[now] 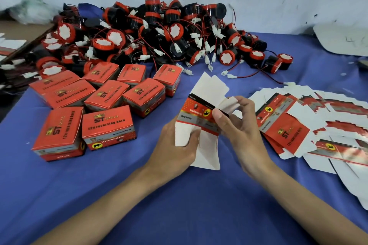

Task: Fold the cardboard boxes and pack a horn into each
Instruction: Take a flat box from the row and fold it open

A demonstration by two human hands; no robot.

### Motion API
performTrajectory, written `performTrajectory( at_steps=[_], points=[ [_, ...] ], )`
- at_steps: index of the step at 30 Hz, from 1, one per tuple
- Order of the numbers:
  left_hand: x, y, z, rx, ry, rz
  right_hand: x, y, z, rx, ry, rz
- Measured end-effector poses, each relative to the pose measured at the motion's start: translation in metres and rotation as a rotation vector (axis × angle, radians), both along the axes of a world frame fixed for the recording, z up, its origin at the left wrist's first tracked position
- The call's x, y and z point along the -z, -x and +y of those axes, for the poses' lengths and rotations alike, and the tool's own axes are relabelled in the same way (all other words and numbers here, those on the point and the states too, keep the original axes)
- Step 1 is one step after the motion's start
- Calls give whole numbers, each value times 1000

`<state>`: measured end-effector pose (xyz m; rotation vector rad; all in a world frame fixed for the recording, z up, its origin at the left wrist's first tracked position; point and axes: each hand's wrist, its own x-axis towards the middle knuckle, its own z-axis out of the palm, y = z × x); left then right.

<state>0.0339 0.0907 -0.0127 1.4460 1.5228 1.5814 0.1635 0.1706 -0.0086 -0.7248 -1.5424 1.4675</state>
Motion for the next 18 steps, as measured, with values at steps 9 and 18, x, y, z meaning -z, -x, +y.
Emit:
performTrajectory(
  at_steps=[9, 18],
  points=[
    [4, 8, -2, 140, 98, 70, -7, -7, 16, -44, 122, -126],
    [7, 19, 3, 206, 122, 114, -5, -10, 30, 28, 274, 136]
  ],
)
